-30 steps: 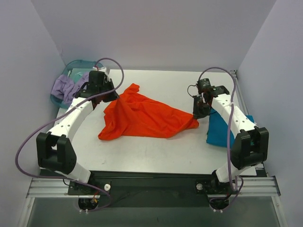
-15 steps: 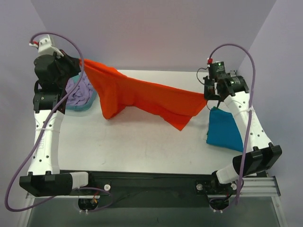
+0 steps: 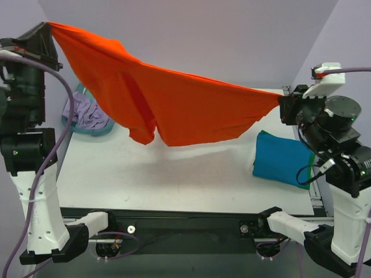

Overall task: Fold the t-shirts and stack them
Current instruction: Flatten out the tshirt

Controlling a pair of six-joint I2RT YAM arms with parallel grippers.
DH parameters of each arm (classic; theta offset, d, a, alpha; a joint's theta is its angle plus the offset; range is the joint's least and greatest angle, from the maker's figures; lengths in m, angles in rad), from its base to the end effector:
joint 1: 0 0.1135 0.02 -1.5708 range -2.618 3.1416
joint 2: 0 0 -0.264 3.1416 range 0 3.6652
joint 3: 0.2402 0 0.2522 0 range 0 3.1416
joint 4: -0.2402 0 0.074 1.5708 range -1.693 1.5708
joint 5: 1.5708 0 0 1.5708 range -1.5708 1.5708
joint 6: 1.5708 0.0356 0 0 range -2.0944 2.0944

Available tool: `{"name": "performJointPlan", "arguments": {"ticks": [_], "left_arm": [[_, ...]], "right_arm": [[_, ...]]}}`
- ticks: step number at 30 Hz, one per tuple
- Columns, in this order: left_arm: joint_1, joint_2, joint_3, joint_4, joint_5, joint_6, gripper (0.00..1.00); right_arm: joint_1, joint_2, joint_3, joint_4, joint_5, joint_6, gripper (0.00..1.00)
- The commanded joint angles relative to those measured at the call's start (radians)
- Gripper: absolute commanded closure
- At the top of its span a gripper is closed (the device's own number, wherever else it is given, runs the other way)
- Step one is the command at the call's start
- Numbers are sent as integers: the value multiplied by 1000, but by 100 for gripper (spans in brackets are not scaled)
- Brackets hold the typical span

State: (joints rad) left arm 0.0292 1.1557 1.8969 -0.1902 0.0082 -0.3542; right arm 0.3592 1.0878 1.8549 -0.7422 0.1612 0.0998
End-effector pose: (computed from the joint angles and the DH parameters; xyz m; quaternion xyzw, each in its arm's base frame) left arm 0.1470 0.0040 0.6221 -0.0895 0.4798 -0.1432 0.8610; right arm 0.1342 0.0443 0.5632 -0.0329 0.6976 0.1076 0.7076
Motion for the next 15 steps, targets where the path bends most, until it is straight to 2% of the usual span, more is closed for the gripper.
{"name": "performJointPlan", "arguments": {"ticks": [1,7,11,15], "left_arm": [[15,-4,128,89,21,41,100],[15,88,114,123,143,-48,100],[11,227,64,139,289,-118,100],[-12,317,2,169,352,-137,100]], "right_arm": [[15,7,47,56,58,-2,100],[14,75,43,58,84,-23,100],[-12,152,-38,76,92,-38,100],[-80,253,-94,102,29,-2,100]]}}
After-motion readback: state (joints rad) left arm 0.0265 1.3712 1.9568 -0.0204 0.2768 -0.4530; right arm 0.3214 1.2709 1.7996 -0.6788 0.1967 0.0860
